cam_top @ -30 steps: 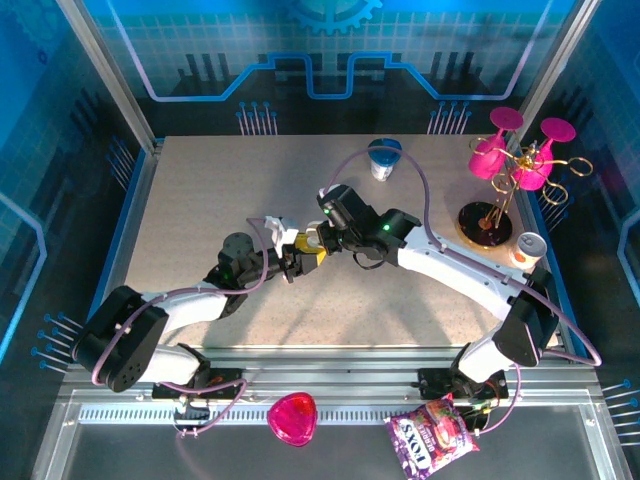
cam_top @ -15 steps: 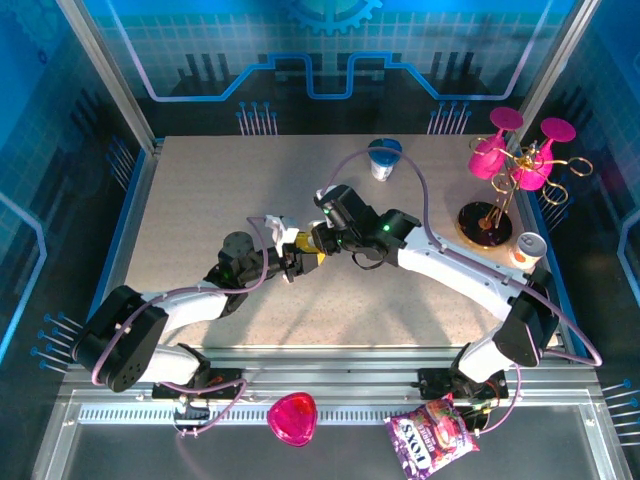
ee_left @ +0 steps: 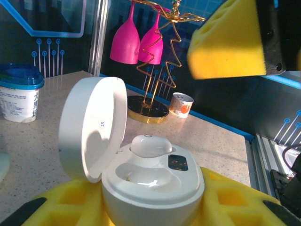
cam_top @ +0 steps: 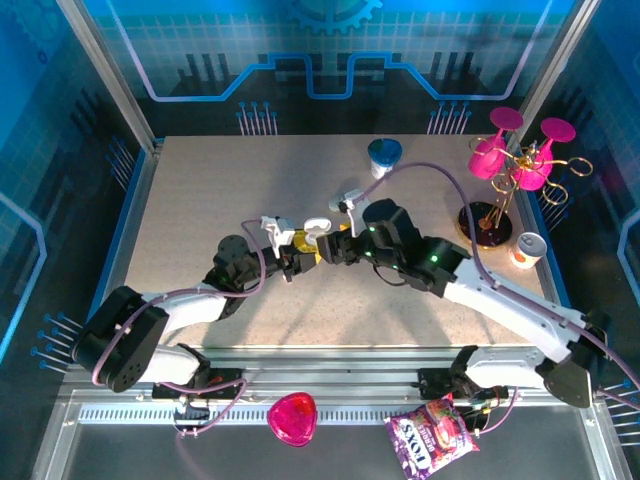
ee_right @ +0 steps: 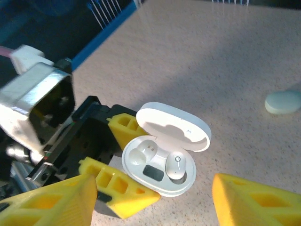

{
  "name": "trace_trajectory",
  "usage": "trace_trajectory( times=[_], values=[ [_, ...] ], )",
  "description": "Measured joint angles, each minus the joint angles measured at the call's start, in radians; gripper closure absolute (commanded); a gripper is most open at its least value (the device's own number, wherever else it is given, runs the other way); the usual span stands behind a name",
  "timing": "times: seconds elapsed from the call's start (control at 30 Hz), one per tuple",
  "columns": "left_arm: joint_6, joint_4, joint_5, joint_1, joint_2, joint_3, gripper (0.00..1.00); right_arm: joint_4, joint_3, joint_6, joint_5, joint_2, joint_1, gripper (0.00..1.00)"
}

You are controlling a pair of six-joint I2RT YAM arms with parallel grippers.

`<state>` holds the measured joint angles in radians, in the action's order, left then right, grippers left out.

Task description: Insert wireless bluetooth earbuds into charging case

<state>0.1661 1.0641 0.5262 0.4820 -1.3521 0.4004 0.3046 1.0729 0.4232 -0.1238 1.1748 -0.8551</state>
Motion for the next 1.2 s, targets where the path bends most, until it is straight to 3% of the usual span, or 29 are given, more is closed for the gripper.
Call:
trace_trajectory(
  times=[0.23, 0.47, 0.73, 1.0, 1.2],
  values=[
    [-0.014, -0.004, -0.042, -0.010, 0.120, -0.006, 0.75, -0.190, -0.222, 0.114, 0.046, -0.119, 0.130, 0.34],
    [-0.033, -0.051, -0.039, -0.010, 0.255, -0.006, 0.74, -0.237, -0.278, 0.180, 0.125, 0.018, 0.207, 0.40],
    [-0.034, -0.097, 0.002, -0.010, 0.353, -0.006, 0.74, -0.222, -0.067, 0.147, 0.341, 0.396, 0.198, 0.43],
    [-0.035, -0.176, 0.071, -0.010, 0.415, -0.003, 0.74, -0.163, 0.217, 0.085, 0.424, 0.729, 0.112, 0.46],
    [-0.039, -0.233, 0.098, -0.010, 0.438, -0.003, 0.74, -0.121, 0.328, 0.061, 0.457, 0.872, 0.082, 0.48]
  ],
)
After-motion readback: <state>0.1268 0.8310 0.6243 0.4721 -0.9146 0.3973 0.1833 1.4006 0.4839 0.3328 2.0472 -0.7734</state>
